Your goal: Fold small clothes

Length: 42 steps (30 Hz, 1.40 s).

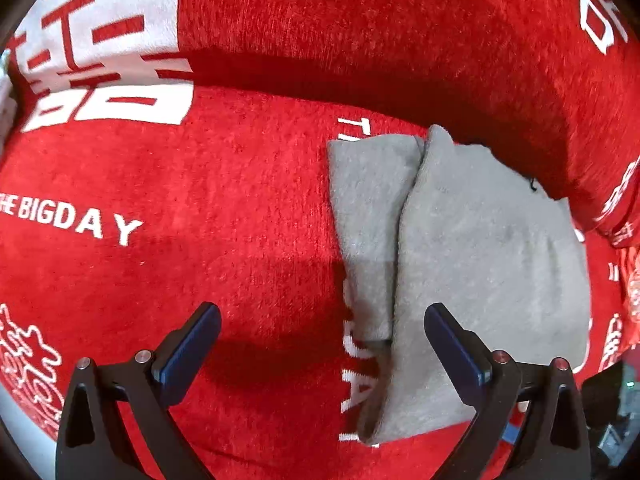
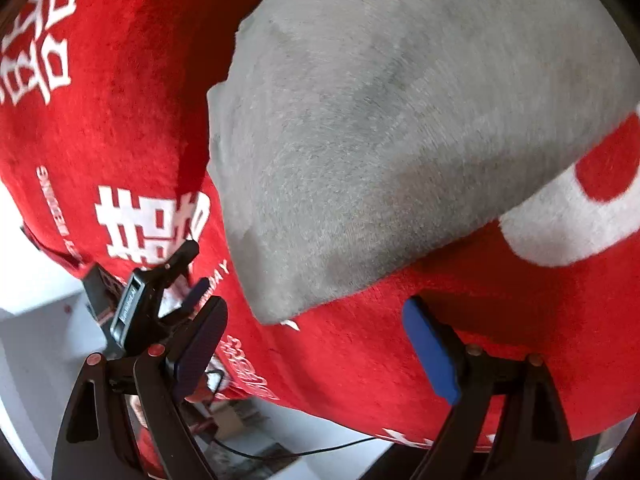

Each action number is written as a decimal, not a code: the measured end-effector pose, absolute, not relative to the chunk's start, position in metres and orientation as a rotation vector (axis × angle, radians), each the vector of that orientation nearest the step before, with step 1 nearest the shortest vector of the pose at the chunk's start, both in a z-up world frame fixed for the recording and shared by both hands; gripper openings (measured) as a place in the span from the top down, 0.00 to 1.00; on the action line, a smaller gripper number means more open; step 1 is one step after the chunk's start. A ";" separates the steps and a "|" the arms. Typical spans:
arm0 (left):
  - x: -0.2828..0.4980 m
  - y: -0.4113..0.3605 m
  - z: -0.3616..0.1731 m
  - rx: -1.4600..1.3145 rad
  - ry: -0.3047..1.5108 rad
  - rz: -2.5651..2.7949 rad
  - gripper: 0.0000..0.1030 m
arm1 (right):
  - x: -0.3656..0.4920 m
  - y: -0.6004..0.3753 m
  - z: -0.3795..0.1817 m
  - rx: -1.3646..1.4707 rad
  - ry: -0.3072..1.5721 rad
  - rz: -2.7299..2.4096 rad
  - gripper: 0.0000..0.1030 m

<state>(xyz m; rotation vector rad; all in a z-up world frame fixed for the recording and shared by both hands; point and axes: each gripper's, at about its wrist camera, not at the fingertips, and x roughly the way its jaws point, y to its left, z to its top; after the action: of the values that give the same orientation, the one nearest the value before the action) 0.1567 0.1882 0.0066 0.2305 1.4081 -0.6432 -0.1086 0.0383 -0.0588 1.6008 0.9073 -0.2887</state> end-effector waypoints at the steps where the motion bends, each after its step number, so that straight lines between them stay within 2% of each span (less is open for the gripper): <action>1: 0.159 0.188 0.003 0.229 1.426 -0.642 0.01 | -0.109 0.039 -0.062 1.627 0.884 -0.286 0.11; 7: 0.164 0.186 -0.014 0.216 1.503 -0.631 0.01 | -0.106 0.042 -0.072 1.736 0.750 -0.262 0.11; 15: 0.156 0.169 -0.028 0.307 1.531 -0.622 0.01 | -0.085 0.046 -0.074 1.771 0.696 -0.233 0.11; 21: 0.164 0.170 -0.032 0.196 1.586 -0.676 0.01 | -0.076 0.046 -0.079 1.827 0.646 -0.240 0.11; 23: 0.167 0.172 -0.034 0.138 1.607 -0.694 0.01 | -0.074 0.045 -0.081 1.858 0.625 -0.241 0.25; 25: 0.171 0.175 -0.035 0.082 1.619 -0.708 0.01 | -0.073 0.044 -0.087 1.883 0.643 -0.269 0.73; 27: 0.175 0.176 -0.038 0.028 1.632 -0.732 0.01 | -0.075 0.042 -0.093 1.912 0.636 -0.295 0.90; 33: 0.187 0.156 -0.050 -0.119 1.712 -0.854 0.01 | -0.067 0.030 -0.063 1.803 0.576 -0.185 0.91; 42: 0.175 0.093 -0.053 -0.157 1.761 -1.028 0.01 | -0.055 0.022 -0.036 1.685 0.633 -0.116 0.91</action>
<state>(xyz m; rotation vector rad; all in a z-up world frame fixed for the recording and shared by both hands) 0.1752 0.0930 -0.0527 -0.1567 1.7607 -1.0277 -0.0548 0.0216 -0.0358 1.6847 0.6330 -0.1155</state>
